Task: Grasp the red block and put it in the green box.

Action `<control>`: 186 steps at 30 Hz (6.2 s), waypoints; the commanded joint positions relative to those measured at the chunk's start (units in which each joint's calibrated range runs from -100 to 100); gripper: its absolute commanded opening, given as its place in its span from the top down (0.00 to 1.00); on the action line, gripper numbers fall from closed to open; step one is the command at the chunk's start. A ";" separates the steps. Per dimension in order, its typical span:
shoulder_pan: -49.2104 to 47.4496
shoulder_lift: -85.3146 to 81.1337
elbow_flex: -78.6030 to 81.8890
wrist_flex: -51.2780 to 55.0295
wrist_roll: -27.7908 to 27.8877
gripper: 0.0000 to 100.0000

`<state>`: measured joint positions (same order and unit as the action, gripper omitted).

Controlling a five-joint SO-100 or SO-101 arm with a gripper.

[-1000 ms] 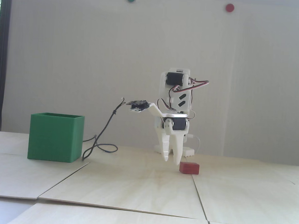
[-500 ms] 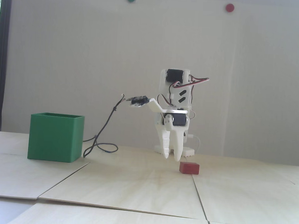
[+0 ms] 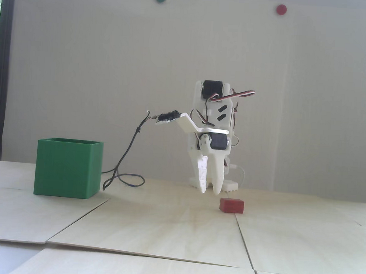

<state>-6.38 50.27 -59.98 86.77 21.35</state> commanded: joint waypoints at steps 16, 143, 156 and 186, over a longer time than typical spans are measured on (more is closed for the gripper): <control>-2.83 -17.94 21.47 -9.20 0.21 0.83; -3.79 -11.46 18.72 -9.87 -13.59 0.83; -6.28 -14.38 19.96 -7.85 -13.23 0.83; -6.12 -24.17 29.90 -8.36 -13.59 0.83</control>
<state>-12.50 34.08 -29.81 78.62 8.14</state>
